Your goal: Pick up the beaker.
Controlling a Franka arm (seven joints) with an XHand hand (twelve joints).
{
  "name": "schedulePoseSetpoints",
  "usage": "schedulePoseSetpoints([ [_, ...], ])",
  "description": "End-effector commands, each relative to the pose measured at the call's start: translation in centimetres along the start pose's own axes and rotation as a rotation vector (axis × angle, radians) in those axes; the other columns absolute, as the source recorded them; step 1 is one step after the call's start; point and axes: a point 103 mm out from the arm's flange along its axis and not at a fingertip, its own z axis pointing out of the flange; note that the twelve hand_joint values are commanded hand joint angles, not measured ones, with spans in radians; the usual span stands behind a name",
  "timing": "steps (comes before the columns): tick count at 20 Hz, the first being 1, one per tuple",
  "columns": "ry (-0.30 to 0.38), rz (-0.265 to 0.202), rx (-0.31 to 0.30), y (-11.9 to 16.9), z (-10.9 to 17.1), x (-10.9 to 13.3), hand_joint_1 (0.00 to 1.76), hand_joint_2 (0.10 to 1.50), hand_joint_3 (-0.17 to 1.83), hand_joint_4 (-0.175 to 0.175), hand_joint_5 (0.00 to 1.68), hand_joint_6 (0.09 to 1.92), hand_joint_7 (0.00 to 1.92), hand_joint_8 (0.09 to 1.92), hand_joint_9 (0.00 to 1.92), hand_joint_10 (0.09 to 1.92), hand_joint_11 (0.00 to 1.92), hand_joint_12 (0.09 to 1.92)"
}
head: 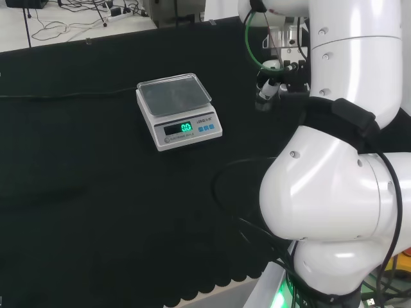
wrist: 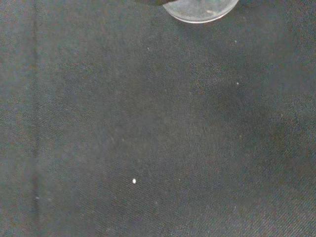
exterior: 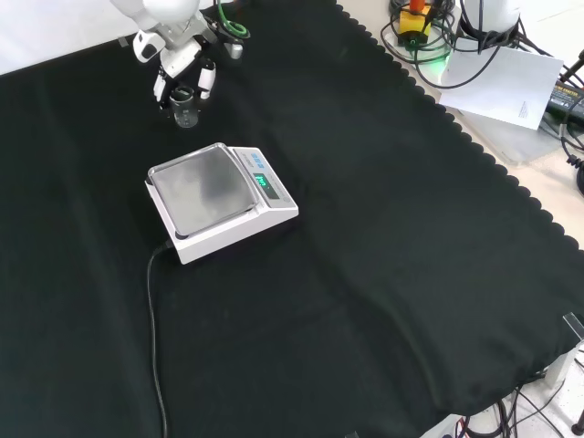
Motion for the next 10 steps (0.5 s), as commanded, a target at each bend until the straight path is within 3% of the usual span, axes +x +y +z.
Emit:
schedulePoseSetpoints([
  [1,-0.102,-0.052,-0.111,-4.7,-10.1,2.1,1.14,1.19,-0.02,-0.175,0.86,1.20,0.74,1.05,0.99,0.89,1.07,0.81],
  [6,-0.153,-0.053,-0.174,-8.7,-11.6,2.9,1.14,1.19,-0.02,-0.175,0.86,1.20,0.76,1.05,1.00,0.91,1.08,0.82],
  [10,-0.127,-0.101,-0.166,-10.8,-11.6,4.0,1.14,1.19,-0.02,-0.175,0.86,1.19,0.77,1.05,1.00,0.91,1.08,0.82],
])
